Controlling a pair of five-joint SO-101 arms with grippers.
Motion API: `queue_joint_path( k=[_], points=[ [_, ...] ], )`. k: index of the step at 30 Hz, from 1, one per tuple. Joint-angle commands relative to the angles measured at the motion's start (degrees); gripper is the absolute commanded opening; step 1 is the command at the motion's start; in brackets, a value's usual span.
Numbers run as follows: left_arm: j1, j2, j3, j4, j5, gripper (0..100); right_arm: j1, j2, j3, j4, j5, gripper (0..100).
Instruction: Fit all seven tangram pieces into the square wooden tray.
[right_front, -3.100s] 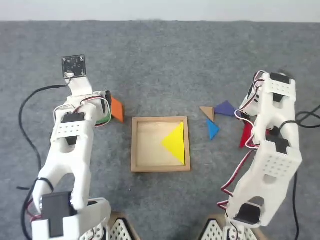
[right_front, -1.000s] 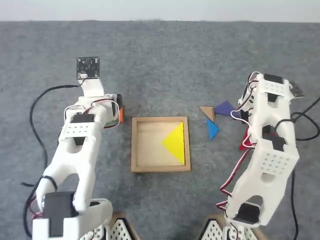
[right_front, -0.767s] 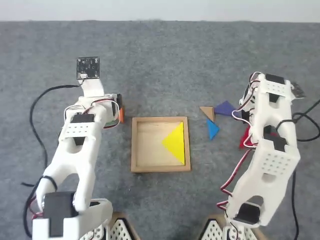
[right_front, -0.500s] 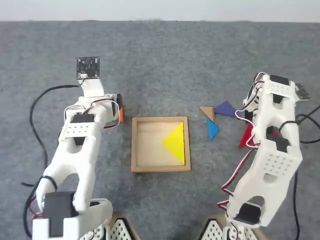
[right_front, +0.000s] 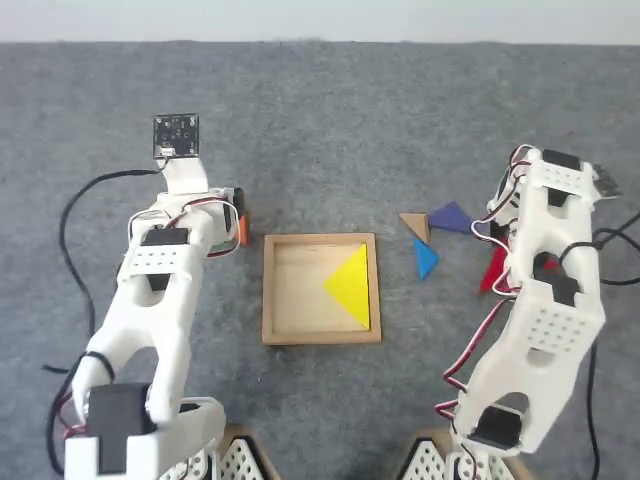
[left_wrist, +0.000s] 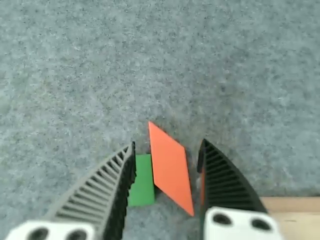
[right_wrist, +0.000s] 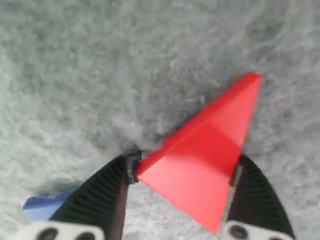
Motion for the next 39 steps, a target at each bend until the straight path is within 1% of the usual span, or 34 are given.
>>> queue_joint_path(
  k=[1, 7, 10, 13, 16, 20, 23, 27, 29, 31, 34, 39],
  points=[
    [0.5, -0.4, -0.3, -1.0, -1.0, 20, -1.5, -5.9, -0.3, 1.0, 2.2, 17.7],
    [0.5, -0.4, -0.3, -1.0, -1.0, 20, -1.3, -6.5, -0.3, 1.9, 3.2, 17.3],
    [0.5, -0.4, -0.3, -1.0, -1.0, 20, -1.8, -7.2, -1.7, 4.3, 7.1, 17.3],
    [0.5, -0.4, -0.3, -1.0, -1.0, 20, -4.2, -9.1, -2.5, 7.1, 11.5, 17.3],
    [0.5, -0.4, -0.3, -1.0, -1.0, 20, -8.1, -11.5, -2.2, 9.3, 16.3, 17.3],
    [0.5, -0.4, -0.3, -1.0, -1.0, 20, -12.9, -13.6, -2.1, 12.1, 18.9, 17.5],
    [0.5, -0.4, -0.3, -1.0, -1.0, 20, -13.1, -14.3, -2.1, 12.4, 18.5, 17.7],
    [0.6, -0.4, -0.4, -1.0, -1.0, 20, -7.3, -14.3, -2.5, 9.2, 15.6, 18.0],
    [0.6, -0.4, -0.4, -1.0, -1.0, 20, -4.4, -13.7, -2.3, 5.7, 13.4, 21.3],
    [0.6, -0.4, -0.5, -1.0, -1.0, 20, -2.9, -12.3, -1.4, 3.1, 9.1, 27.1],
    [0.6, -0.4, -0.5, -1.0, -1.0, 20, -3.1, -8.9, -1.2, 1.9, 4.9, 32.6],
    [0.6, -0.4, -0.4, -1.0, -1.0, 20, -3.2, -5.6, -1.2, 0.0, 3.8, 31.8]
  ],
)
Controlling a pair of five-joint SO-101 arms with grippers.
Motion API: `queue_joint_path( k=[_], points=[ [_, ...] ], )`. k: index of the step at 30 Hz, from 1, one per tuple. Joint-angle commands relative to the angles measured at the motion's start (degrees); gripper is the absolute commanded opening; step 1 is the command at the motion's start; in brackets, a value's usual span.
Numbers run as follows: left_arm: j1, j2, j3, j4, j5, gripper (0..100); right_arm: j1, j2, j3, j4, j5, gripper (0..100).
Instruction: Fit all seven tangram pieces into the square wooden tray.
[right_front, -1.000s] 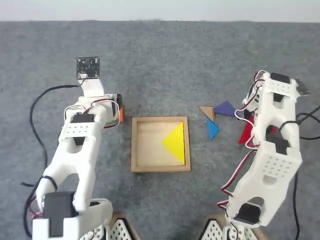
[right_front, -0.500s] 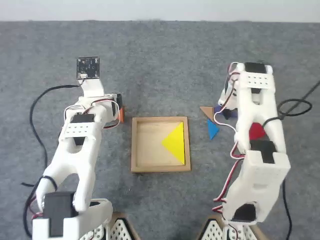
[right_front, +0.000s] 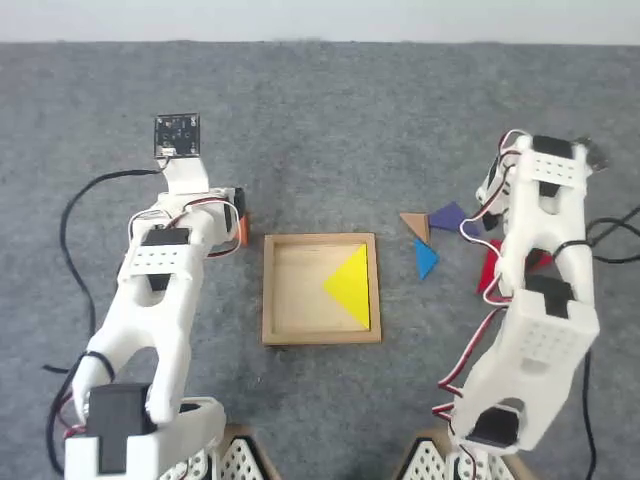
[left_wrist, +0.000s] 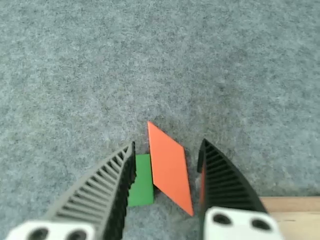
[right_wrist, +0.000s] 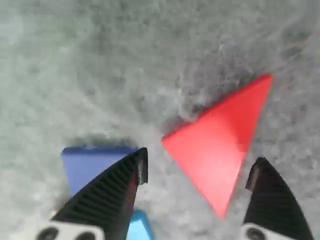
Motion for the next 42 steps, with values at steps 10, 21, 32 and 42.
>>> queue_joint_path(
  k=[10, 21, 32, 42],
  points=[
    [0.4, -0.4, -0.3, -1.0, -1.0, 20, 0.4, 1.9, -0.9, -0.8, -5.9, 32.1],
    [0.4, -0.4, -0.3, -1.0, -1.0, 20, 0.7, 4.5, -1.2, -1.2, -5.8, 31.9],
    [0.4, -0.4, -0.3, -1.0, -1.0, 20, 2.2, 4.5, -1.3, -1.5, -6.1, 31.8],
    [0.4, -0.4, -0.3, -1.0, -1.0, 20, 2.3, 4.6, -1.2, -1.5, -5.8, 21.9]
  ],
)
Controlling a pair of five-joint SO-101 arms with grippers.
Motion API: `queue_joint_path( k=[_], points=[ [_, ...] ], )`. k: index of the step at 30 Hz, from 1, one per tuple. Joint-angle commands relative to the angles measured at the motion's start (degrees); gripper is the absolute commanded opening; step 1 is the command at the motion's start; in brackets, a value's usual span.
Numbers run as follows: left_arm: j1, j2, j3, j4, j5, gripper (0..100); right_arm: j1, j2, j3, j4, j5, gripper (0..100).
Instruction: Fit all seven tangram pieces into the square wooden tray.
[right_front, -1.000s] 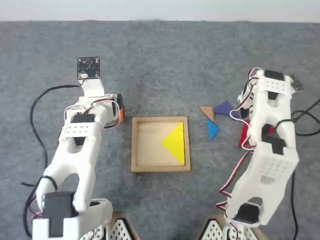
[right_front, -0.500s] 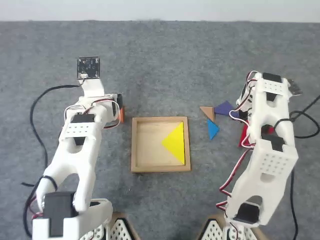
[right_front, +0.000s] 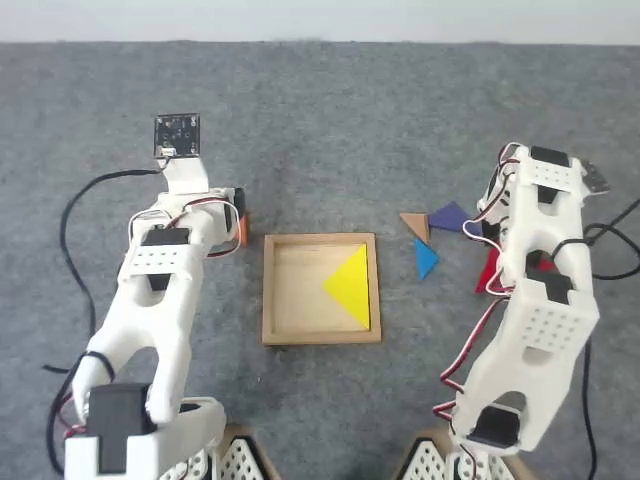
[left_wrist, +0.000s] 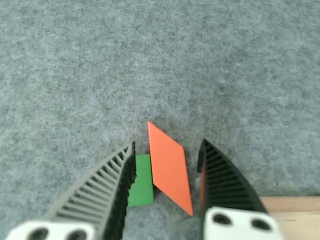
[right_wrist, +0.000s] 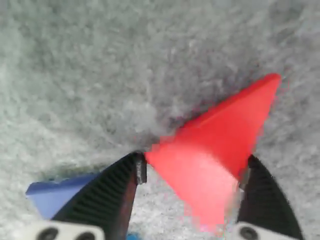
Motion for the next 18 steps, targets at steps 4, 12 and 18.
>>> queue_joint_path(
  k=[4, 12, 18],
  points=[
    [0.4, -0.4, -0.3, -1.0, -1.0, 20, 1.2, -1.1, -1.2, -0.9, -0.4, 22.4],
    [0.4, -0.4, -0.3, -1.0, -1.0, 20, 1.4, -2.3, -1.3, -0.4, 0.7, 22.4],
    [0.4, -0.4, -0.3, -1.0, -1.0, 20, 2.8, -6.9, -0.9, 2.6, 0.8, 22.4]
  ],
)
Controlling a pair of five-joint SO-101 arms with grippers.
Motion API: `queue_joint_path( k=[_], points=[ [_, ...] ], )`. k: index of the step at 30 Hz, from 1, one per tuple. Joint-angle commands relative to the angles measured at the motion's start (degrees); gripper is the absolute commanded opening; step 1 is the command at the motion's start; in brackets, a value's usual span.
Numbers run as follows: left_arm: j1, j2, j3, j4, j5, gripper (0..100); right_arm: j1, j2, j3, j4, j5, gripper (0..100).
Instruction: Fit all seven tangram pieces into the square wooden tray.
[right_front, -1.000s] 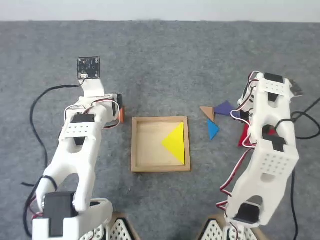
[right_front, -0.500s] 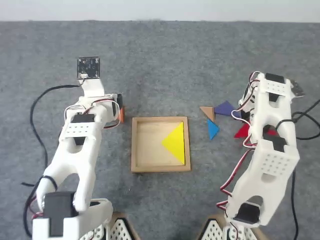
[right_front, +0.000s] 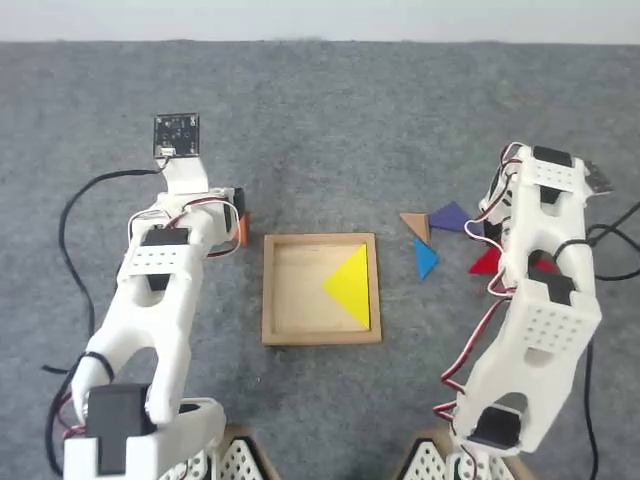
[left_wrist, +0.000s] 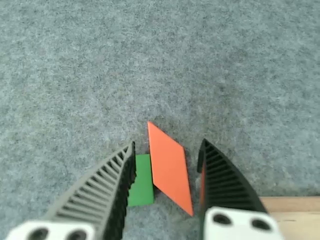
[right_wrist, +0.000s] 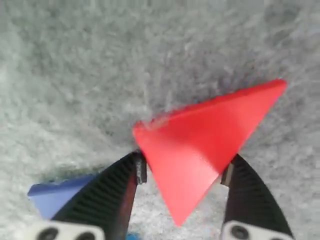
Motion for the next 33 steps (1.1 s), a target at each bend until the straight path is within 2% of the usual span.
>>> queue_joint_path(
  k=[1, 10, 14, 17, 24, 33],
  points=[
    [0.4, -0.4, -0.3, -1.0, -1.0, 20, 2.1, -6.3, -0.9, 2.6, 0.8, 22.4],
    [0.4, -0.4, -0.3, -1.0, -1.0, 20, 6.8, -6.9, -1.5, 1.1, 0.7, 23.6],
    [0.4, -0.4, -0.2, -1.0, -1.0, 20, 6.4, -6.6, -1.2, -2.9, 0.3, 34.5],
    [0.4, -0.4, -0.2, -1.0, -1.0, 20, 4.5, -6.6, -1.1, -2.9, -2.7, 41.1],
    [0.4, -0.4, -0.2, -1.0, -1.0, 20, 2.0, -1.4, -2.1, -4.0, -4.0, 39.6],
    [0.4, -0.4, -0.2, -1.0, -1.0, 20, 3.5, 3.1, -6.2, -3.6, -4.0, 39.5]
  ],
)
